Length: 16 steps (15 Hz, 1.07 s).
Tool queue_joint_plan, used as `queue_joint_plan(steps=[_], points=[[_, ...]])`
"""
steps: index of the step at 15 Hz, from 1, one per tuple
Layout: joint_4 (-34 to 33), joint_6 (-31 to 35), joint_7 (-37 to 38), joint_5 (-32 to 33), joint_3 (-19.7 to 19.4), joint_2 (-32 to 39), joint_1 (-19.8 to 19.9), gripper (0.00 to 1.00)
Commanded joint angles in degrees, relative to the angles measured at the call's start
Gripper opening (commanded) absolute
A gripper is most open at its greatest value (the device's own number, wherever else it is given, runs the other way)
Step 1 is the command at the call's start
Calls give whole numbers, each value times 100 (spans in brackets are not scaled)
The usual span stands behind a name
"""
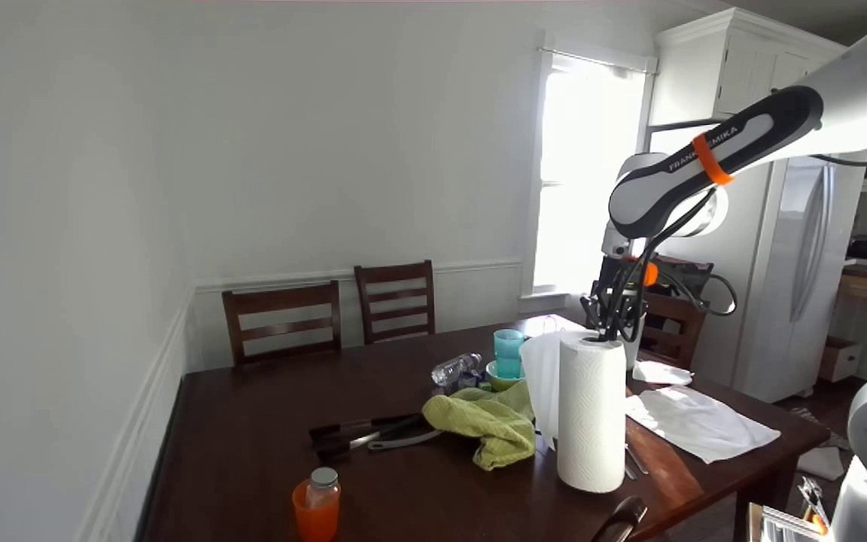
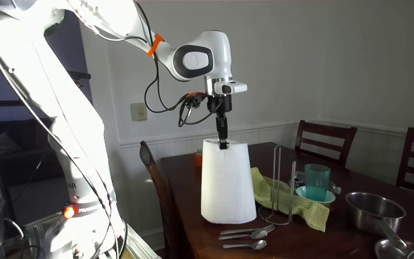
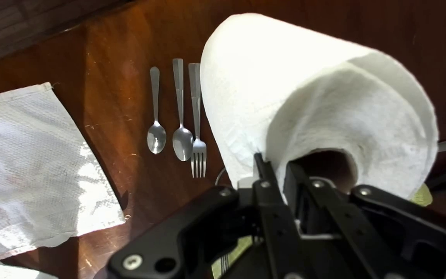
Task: Remove the paper towel roll from the silver stand
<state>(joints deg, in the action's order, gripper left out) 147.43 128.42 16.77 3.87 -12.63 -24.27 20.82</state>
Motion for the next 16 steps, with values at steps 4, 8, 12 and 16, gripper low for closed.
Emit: queue_joint_plan(steps=[4,8,12,16], points=[[117,20,256,28,80,-207,129,51],[-53,-112,303,4,116,-359,132,79],[-431,-586,374,38,211,-515,147,100],[-1040,-1520,415,49,252,-607,128,100]])
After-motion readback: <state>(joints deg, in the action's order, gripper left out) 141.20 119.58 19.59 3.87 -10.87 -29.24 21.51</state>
